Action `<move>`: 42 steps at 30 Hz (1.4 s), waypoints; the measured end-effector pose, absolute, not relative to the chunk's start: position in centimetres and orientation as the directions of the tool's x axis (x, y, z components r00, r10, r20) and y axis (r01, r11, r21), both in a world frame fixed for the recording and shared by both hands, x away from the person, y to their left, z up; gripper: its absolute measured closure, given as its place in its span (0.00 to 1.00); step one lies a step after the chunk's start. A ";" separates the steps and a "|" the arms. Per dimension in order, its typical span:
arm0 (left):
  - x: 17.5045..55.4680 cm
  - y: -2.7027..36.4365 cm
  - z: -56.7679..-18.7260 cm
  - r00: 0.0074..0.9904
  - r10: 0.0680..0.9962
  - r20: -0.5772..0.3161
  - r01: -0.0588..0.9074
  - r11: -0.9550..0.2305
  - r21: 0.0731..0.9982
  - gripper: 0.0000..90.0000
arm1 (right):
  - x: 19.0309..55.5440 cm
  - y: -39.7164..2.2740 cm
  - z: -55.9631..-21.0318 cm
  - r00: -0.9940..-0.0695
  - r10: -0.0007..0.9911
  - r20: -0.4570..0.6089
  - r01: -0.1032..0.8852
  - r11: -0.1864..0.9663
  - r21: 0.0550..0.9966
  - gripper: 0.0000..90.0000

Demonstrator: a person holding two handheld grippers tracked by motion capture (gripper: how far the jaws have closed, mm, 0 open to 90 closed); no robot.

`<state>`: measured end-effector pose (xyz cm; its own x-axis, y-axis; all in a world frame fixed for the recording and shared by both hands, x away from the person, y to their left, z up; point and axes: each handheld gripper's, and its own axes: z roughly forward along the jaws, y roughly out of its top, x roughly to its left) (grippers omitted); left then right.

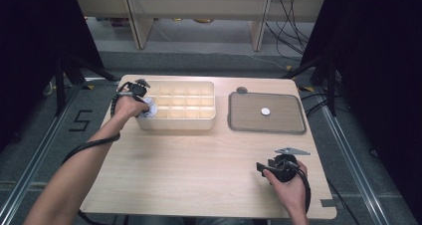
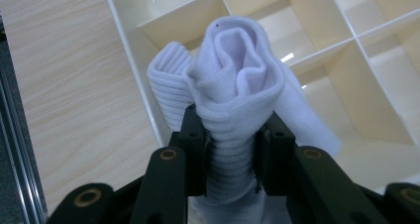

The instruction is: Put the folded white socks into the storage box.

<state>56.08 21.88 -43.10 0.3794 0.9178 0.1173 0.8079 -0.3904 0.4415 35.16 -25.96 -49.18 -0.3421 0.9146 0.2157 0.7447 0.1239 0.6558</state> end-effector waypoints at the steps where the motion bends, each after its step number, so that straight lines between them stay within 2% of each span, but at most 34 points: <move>1: 56.0 21.7 -43.2 0.358 0.928 0.101 0.820 -0.365 0.442 0.77 | 35.2 -26.0 -49.3 -0.346 0.913 0.218 0.742 0.124 0.659 0.52; 7: 56.2 21.7 -43.3 0.347 0.934 0.090 0.834 -0.351 0.425 0.77 | 35.0 -25.9 -49.0 -0.321 0.920 0.227 0.763 0.109 0.638 0.52; 10: 56.2 21.6 -43.3 0.350 0.932 0.094 0.834 -0.356 0.423 0.77 | 35.2 -26.0 -49.3 -0.350 0.911 0.218 0.741 0.127 0.659 0.52; 18: 56.2 21.4 -43.4 0.381 0.914 0.143 0.829 -0.406 0.386 0.77 | 35.2 -26.1 -49.3 -0.356 0.909 0.218 0.738 0.131 0.662 0.52; 23: 56.2 21.2 -43.4 0.352 0.928 0.122 0.858 -0.372 0.354 0.77 | 35.2 -25.9 -49.3 -0.346 0.911 0.226 0.746 0.121 0.655 0.52; 24: 56.3 21.3 -43.4 0.372 0.918 0.140 0.852 -0.398 0.342 0.77 | 35.2 -25.9 -49.3 -0.345 0.910 0.229 0.749 0.120 0.652 0.52; 26: 56.3 21.4 -43.7 0.369 0.923 0.106 0.860 -0.383 0.338 0.77 | 35.3 -26.0 -49.5 -0.360 0.908 0.214 0.734 0.134 0.666 0.52; 30: 56.3 21.8 -43.7 0.386 0.916 0.106 0.852 -0.399 0.340 0.76 | 35.2 -25.9 -49.4 -0.349 0.914 0.206 0.742 0.135 0.657 0.52; 32: 56.1 21.6 -43.8 0.347 0.934 0.081 0.869 -0.353 0.347 0.76 | 35.2 -25.9 -49.3 -0.334 0.914 0.233 0.758 0.114 0.642 0.52; 35: 56.2 21.8 -43.7 0.354 0.931 0.085 0.865 -0.361 0.348 0.75 | 35.3 -26.0 -49.4 -0.357 0.908 0.217 0.739 0.133 0.660 0.52; 37: 56.2 21.9 -43.6 0.337 0.939 0.068 0.872 -0.339 0.354 0.73 | 35.2 -25.9 -49.2 -0.327 0.917 0.230 0.761 0.111 0.639 0.52; 42: 56.0 22.3 -43.4 0.345 0.937 0.059 0.860 -0.341 0.380 0.69 | 35.1 -25.9 -49.1 -0.321 0.916 0.242 0.767 0.101 0.634 0.52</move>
<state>56.02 22.28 -43.41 0.3451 0.9367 0.0592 0.8599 -0.3408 0.3800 35.12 -25.92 -49.12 -0.3206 0.9157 0.2423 0.7669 0.1008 0.6338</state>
